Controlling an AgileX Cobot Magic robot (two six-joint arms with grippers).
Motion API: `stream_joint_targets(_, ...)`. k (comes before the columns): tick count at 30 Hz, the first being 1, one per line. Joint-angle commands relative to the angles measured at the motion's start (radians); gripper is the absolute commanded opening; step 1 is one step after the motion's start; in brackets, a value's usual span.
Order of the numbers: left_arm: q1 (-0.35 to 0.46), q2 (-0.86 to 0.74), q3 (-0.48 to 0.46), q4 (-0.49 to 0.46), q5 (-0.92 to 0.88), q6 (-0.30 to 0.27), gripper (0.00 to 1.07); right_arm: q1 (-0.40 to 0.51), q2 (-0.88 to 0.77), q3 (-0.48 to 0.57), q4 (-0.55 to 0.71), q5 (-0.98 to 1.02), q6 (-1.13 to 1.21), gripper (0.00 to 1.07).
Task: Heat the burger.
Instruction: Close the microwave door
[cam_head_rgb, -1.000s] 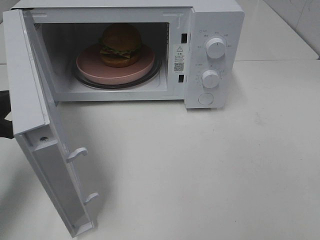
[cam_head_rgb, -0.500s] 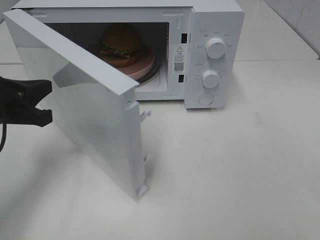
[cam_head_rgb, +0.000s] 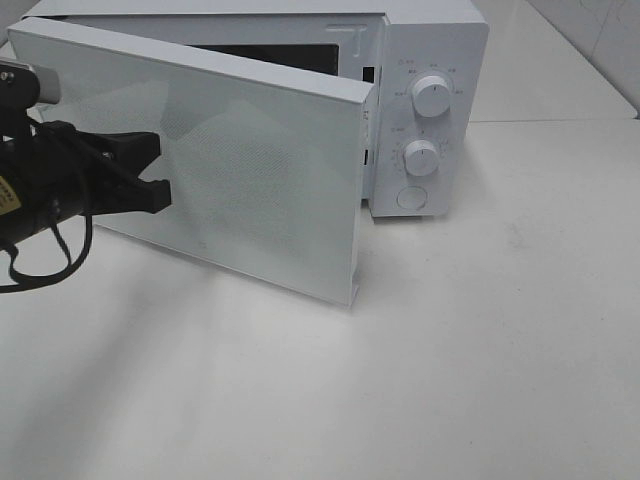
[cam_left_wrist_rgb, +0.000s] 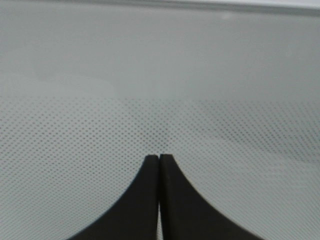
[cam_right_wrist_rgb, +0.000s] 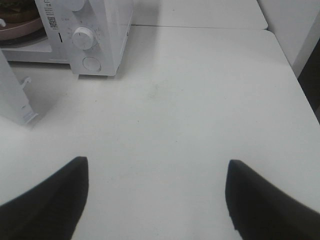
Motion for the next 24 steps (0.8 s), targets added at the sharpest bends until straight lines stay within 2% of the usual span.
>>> stream_joint_targets(1, -0.052, 0.036, -0.050, -0.076, -0.005, -0.002, 0.00, -0.006, -0.028, 0.006, -0.003, -0.005, -0.015, 0.75)
stream_joint_targets(4, -0.063, 0.046, -0.062, -0.097, -0.005, 0.002, 0.00, -0.006, -0.028, 0.006, -0.003, -0.005, -0.015, 0.75)
stream_joint_targets(6, -0.101, 0.083, -0.108, -0.160, 0.006, 0.003, 0.00, -0.006, -0.028, 0.006, -0.003, -0.005, -0.015, 0.75)
stream_joint_targets(9, -0.119, 0.102, -0.142, -0.171, 0.021, 0.003, 0.00, -0.006, -0.028, 0.006, -0.003, -0.005, -0.015, 0.75)
stream_joint_targets(13, -0.168, 0.155, -0.233, -0.205, 0.050, 0.004, 0.00, -0.006, -0.028, 0.006, -0.003, -0.005, -0.015, 0.75)
stream_joint_targets(14, -0.168, 0.155, -0.233, -0.205, 0.050, 0.004, 0.00, -0.006, -0.028, 0.006, -0.003, -0.005, -0.015, 0.75)
stream_joint_targets(24, -0.226, 0.275, -0.449, -0.219, 0.124, 0.002, 0.00, -0.006, -0.028, 0.006, -0.003, -0.005, -0.015, 0.75)
